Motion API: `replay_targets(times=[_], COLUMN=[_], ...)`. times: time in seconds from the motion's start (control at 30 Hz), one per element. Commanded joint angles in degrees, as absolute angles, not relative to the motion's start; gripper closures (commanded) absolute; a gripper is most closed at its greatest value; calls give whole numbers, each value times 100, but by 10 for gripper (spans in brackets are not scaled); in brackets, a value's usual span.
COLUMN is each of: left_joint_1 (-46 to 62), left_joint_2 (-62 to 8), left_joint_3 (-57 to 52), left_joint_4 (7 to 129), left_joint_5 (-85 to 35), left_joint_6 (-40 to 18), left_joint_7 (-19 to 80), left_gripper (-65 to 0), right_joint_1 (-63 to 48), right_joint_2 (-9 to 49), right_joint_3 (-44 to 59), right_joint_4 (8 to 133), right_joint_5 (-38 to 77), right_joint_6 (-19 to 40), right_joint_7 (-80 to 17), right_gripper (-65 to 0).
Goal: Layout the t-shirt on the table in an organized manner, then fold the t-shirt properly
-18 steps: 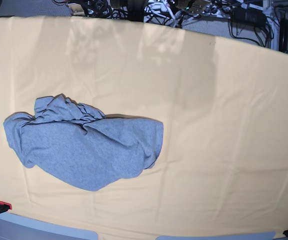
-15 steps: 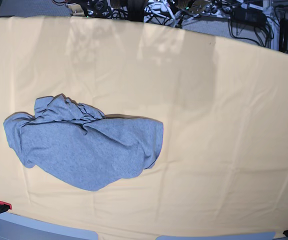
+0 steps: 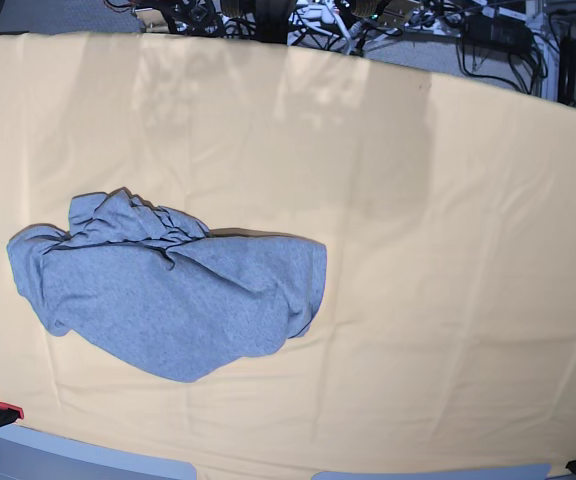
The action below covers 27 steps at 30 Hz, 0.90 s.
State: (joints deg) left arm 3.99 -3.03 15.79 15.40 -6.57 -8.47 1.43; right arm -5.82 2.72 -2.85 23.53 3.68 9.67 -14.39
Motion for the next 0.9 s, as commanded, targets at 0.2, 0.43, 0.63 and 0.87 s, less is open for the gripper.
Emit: replay_targets(times=[0.2,0.43,0.63,0.87], left_joint_1=[397,397,515,1308], left_joint_2=[-301,-301,-316,-416], left_joint_3=[1597,1597,1597,1597], left_joint_4=[1581,1581,1721,2759], left_joint_5=[-642,-642,-331,-244], left_joint_6=[-893,-893,-893,-893], left_joint_7=[86,86,379,847], left_gripper=[0,0,0,0], right_joint_1=[-569,-569,-679,-1297], right_joint_2=[287,287,303,370], right_joint_3=[-270,-270,-270,-270], right_joint_4=[2390,2390,2390,2530], right_joint_5=[421,423,423,423], right_joint_6=[1009,1009,1288,2156], right_joint_7=[-1413,-1413,-1420,-1857], right_gripper=[0,0,0,0])
